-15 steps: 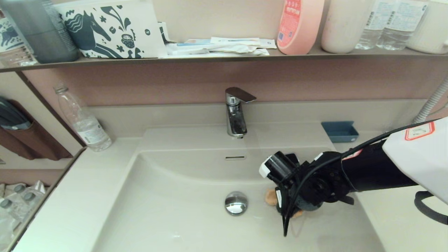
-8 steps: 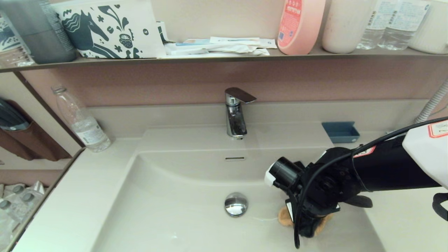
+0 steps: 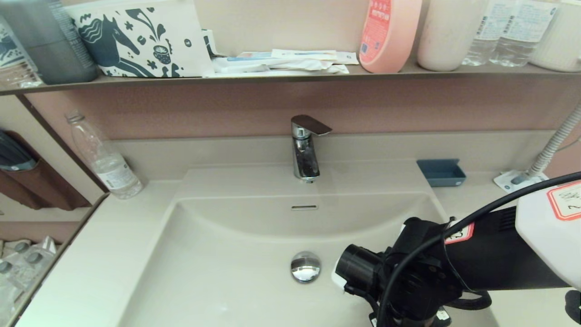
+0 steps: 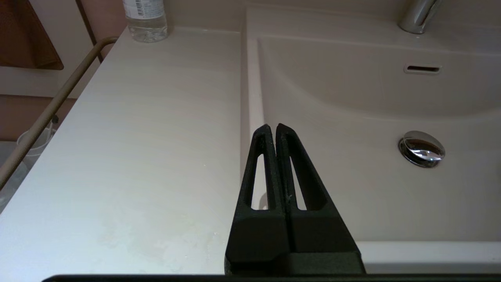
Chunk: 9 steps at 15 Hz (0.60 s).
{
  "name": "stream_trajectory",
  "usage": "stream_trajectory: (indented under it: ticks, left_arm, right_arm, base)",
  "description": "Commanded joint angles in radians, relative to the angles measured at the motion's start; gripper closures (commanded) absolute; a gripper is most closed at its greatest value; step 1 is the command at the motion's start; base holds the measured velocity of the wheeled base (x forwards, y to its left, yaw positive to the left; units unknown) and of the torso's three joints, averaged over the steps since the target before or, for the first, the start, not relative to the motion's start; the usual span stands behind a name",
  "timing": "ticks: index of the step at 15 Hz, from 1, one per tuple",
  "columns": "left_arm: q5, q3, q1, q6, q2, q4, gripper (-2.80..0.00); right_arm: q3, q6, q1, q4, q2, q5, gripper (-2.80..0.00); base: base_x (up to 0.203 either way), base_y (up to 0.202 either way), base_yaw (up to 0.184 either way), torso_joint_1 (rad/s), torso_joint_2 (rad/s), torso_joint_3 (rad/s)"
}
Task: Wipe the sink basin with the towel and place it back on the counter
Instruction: Wipe the sink
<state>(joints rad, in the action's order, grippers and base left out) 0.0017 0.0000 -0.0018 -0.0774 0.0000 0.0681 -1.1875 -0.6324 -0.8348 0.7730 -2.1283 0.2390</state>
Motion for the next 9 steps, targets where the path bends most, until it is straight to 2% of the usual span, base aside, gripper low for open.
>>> stream_trajectory:
  ticks: [1,5,9]
  left_arm:
    - [0.000,0.000,0.000,-0.001,0.002,0.001,0.00]
    - [0.000,0.000,0.000,-0.001,0.002,0.001,0.00]
    - [0.000,0.000,0.000,-0.001,0.002,0.001,0.00]
  right_arm:
    - [0.002,-0.004,-0.025,-0.080,-0.007,-0.008,0.00]
    - [-0.041,-0.060,-0.061,-0.243,-0.053,-0.044,0.00]
    - [-0.133,-0.068,-0.087,-0.346,-0.110,-0.123,0.00]
  base:
    - [0.000,0.000,0.000,0.000,0.00,0.000]
    - [0.000,0.000,0.000,0.000,0.00,0.000]
    - [0.000,0.000,0.000,0.000,0.00,0.000]
